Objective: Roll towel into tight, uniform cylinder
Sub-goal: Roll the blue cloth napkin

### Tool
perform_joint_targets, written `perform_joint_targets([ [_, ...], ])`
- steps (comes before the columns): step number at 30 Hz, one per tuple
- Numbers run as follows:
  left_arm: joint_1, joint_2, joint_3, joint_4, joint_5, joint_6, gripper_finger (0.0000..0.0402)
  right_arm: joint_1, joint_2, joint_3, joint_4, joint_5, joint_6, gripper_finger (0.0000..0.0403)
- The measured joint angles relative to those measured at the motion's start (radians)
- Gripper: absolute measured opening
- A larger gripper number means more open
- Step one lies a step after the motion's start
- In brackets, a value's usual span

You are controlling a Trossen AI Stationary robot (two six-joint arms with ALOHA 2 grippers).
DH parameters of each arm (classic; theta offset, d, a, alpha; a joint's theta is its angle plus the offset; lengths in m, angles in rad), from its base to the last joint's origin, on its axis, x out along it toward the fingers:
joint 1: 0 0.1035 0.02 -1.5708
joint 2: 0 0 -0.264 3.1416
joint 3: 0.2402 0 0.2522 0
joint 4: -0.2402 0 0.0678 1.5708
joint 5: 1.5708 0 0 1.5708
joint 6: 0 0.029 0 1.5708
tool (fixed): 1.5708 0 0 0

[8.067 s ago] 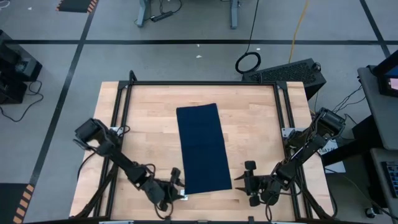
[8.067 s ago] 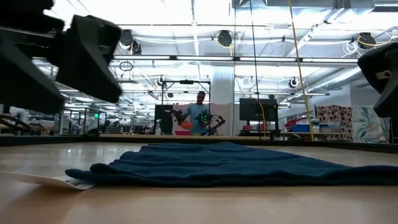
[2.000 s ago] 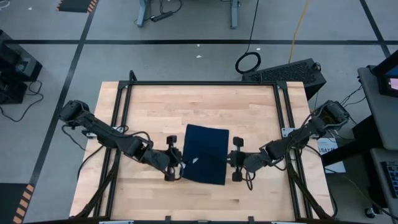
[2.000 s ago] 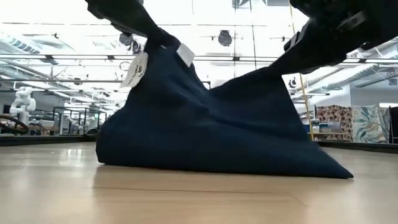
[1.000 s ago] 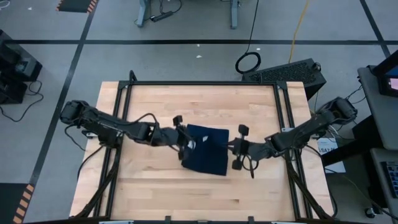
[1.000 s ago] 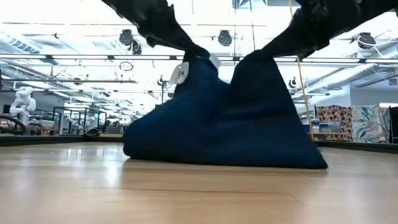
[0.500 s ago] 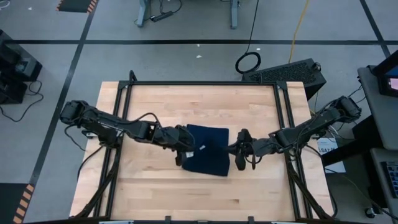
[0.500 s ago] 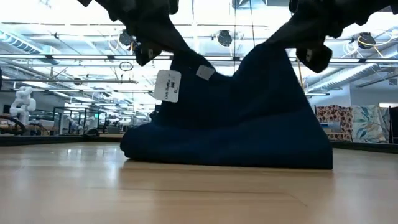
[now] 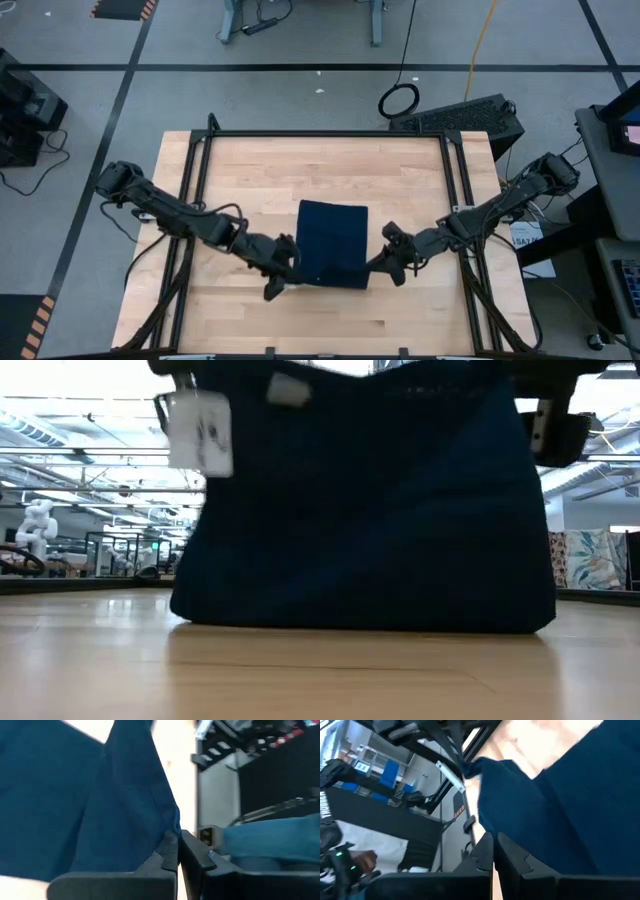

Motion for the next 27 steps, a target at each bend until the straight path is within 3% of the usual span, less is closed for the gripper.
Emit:
perform_joint_targets([
  [3,-0.046,-0.001,0.0,0.05,-0.03,-0.055,0.0007,0.025,0.0,0.0,0.005,-0.019,0.029,0.0],
  [9,-0.132,-0.001,0.0,0.134,-0.102,-0.221,0.0007,0.072,0.0,0.0,0.05,-0.161,0.086,0.0],
  [14,-0.184,-0.001,0.0,0.221,-0.171,-0.308,0.0007,0.104,0.0,0.0,0.091,-0.196,0.098,0.0],
  [19,-0.174,-0.001,0.0,0.19,-0.268,-0.306,0.0007,0.093,0.0,0.0,0.054,-0.152,0.046,0.0],
  [27,-0.067,-0.001,0.0,-0.024,-0.343,-0.208,0.0007,-0.007,0.0,0.0,-0.125,-0.128,-0.107,0.0],
])
